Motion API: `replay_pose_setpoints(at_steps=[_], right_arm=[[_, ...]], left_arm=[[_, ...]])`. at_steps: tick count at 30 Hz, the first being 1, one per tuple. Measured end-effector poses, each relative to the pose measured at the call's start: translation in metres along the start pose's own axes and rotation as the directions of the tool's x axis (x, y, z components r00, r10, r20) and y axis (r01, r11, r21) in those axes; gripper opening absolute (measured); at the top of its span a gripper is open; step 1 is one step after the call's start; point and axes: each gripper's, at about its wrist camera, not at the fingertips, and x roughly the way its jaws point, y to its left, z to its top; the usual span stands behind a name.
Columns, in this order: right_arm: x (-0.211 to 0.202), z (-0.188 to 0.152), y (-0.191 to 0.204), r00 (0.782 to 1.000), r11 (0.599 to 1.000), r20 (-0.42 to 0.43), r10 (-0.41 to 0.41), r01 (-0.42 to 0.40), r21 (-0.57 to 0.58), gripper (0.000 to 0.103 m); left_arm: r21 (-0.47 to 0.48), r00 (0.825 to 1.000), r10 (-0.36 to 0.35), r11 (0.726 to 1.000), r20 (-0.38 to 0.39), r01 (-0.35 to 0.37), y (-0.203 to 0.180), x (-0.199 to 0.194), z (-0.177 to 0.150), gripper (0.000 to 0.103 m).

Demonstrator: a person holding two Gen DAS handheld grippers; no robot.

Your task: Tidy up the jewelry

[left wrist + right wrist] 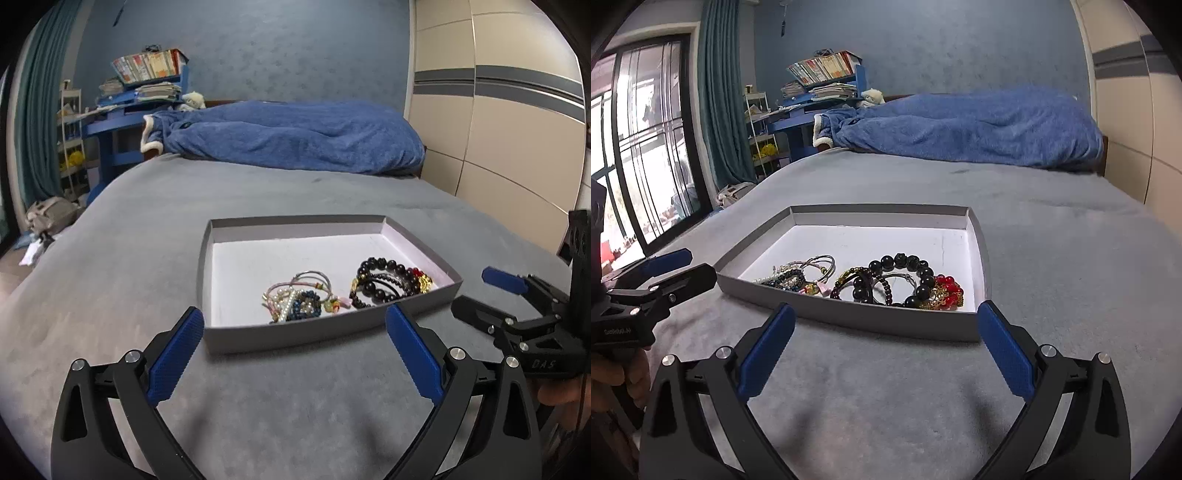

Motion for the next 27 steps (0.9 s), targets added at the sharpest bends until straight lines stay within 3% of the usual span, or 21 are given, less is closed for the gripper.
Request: replay_pose_setpoints(at_steps=[8, 27], right_arm=[[-0.0028, 0.0001, -0.0058, 1.0, 1.0, 0.021, 0.005, -0.005, 0.025, 0.097], [-0.0013, 0.0003, -0.0036, 1.0, 1.0, 0.008, 0.006, -0.007, 0.016, 0.097]], left_arm=[[0.003, 0.999, 0.017, 1.0, 0.051, -0.017, -0.0006, -0.0098, -0.0027, 0.098], [0.007, 0.999, 0.035, 0.999, 0.035, -0.035, -0.0021, -0.0069, -0.0027, 0.098]])
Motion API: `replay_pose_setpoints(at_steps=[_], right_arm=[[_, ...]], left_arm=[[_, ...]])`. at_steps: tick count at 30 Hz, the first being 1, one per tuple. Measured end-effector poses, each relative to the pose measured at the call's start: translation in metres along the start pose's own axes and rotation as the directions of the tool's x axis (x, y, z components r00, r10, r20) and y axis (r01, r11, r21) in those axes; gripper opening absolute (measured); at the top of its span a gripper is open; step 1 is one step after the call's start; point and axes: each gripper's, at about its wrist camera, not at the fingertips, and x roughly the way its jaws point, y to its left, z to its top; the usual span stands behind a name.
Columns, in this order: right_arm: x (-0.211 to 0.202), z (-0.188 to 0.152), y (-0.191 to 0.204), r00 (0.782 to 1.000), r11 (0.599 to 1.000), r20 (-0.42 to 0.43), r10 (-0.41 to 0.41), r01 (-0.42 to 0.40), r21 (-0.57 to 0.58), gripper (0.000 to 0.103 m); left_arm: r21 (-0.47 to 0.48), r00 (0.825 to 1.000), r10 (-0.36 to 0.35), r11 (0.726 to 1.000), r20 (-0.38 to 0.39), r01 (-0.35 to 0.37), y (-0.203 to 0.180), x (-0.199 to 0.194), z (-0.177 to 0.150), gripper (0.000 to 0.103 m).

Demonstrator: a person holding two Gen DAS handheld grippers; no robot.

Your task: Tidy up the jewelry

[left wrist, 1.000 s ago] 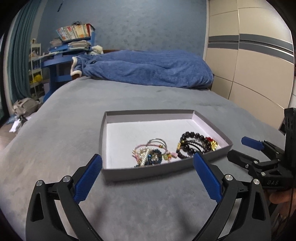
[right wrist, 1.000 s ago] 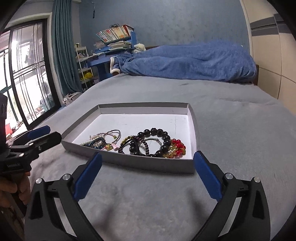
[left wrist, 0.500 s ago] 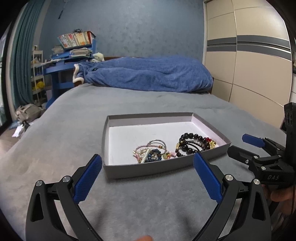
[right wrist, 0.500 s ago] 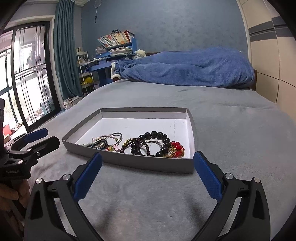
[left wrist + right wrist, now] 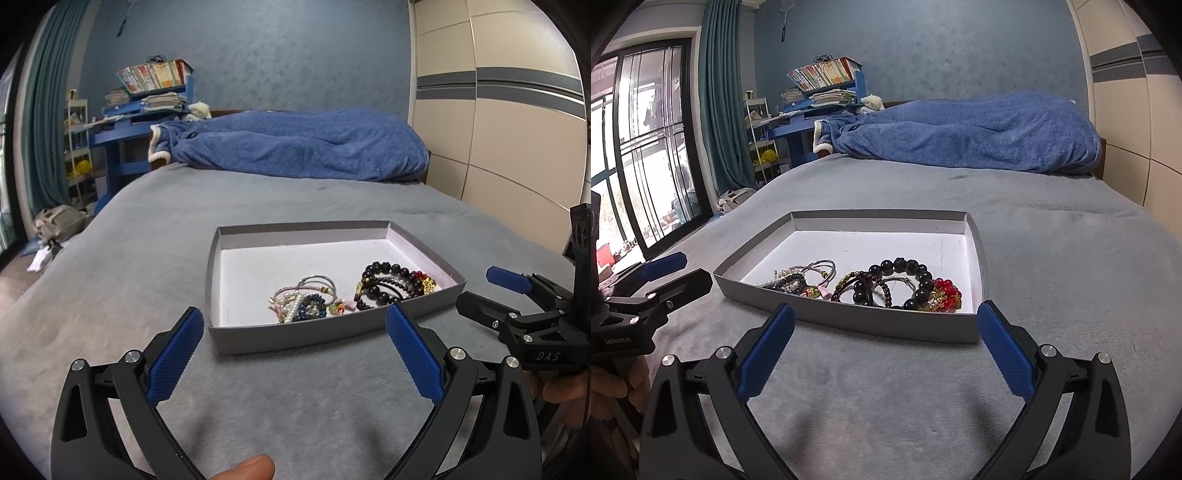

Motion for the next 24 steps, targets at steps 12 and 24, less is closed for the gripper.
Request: replay_pose_setpoints(at_steps=[12, 24], right_arm=[[-0.0002, 0.0001, 0.0, 1.0, 1.0, 0.0, 0.0, 0.0, 0.0, 0.097], [-0.0003, 0.0003, 0.0001, 1.0, 1.0, 0.0, 0.0, 0.0, 0.0, 0.097]], left_arm=[[0.001, 1.0, 0.001, 1.0, 0.001, -0.001, -0.0003, 0.0003, 0.0, 0.098], [0.008, 1.0, 0.0, 1.0, 0.003, 0.0, -0.0013, -0.0015, 0.0003, 0.098]])
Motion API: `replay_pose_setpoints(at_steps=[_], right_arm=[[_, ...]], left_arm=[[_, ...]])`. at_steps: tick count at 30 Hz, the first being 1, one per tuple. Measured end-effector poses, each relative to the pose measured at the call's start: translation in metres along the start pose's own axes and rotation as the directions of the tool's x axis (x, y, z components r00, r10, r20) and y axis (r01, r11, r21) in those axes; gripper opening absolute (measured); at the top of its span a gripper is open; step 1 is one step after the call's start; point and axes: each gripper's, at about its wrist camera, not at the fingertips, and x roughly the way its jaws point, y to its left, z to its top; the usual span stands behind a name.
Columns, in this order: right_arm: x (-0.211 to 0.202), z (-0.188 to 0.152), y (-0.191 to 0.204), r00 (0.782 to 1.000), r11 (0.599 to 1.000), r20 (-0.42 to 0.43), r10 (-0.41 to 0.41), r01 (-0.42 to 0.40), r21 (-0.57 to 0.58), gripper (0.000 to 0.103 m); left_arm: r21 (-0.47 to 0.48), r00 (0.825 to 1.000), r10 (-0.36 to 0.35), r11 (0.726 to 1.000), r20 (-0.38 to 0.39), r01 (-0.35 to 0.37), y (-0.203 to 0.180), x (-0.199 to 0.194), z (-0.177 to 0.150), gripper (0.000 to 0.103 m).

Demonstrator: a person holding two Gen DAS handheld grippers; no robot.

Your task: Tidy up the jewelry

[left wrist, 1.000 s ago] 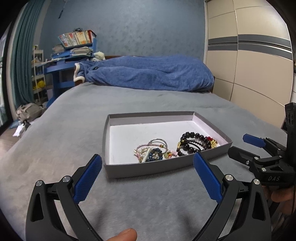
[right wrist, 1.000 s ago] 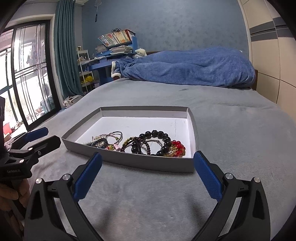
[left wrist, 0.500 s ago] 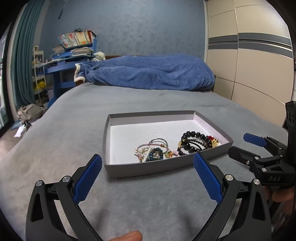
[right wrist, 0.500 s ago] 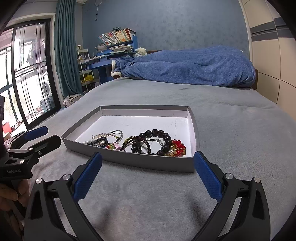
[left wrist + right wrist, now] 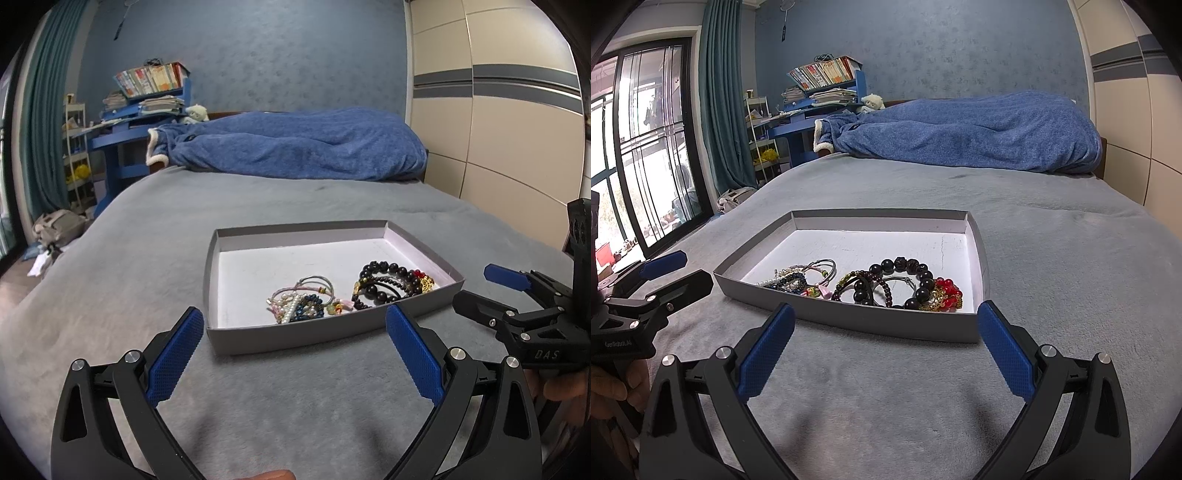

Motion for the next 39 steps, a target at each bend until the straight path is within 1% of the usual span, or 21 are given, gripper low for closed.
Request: replay_pose_setpoints(at_steps=[39], right_arm=[[-0.0003, 0.0007, -0.0001, 1.0, 1.0, -0.002, 0.0, 0.0, 0.0, 0.097]], left_arm=[[0.01, 1.0, -0.003, 1.0, 0.001, 0.003, -0.0027, -0.0005, 0.0009, 0.098]])
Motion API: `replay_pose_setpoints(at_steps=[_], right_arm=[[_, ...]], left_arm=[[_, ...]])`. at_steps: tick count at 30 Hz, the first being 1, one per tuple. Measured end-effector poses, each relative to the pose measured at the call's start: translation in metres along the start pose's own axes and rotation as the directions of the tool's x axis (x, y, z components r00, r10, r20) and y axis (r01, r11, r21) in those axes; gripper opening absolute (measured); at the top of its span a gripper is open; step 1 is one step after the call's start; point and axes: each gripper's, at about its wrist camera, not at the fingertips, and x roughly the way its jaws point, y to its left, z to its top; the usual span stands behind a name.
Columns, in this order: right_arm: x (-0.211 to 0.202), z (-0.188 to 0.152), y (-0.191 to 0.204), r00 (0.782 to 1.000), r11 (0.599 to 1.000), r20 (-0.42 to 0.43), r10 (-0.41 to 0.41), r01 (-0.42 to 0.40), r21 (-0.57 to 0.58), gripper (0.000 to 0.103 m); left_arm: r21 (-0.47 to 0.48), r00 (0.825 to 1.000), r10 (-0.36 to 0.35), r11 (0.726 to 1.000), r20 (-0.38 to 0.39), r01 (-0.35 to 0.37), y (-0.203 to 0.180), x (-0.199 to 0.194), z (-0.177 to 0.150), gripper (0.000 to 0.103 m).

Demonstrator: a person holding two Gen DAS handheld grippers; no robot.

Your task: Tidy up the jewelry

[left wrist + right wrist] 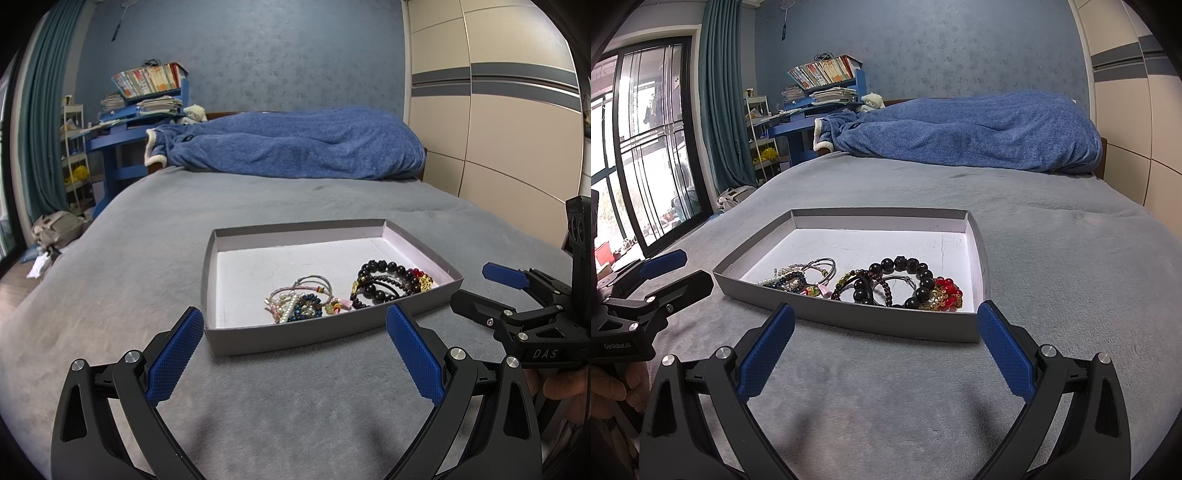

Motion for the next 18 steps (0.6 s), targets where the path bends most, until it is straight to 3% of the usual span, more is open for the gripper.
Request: replay_pose_setpoints(at_steps=[18], right_arm=[[-0.0003, 0.0003, -0.0001, 1.0, 1.0, 0.0, 0.0, 0.0, 0.0, 0.098]], left_arm=[[0.009, 1.0, -0.006, 1.0, -0.005, 0.006, 0.001, 0.001, -0.0017, 0.098]])
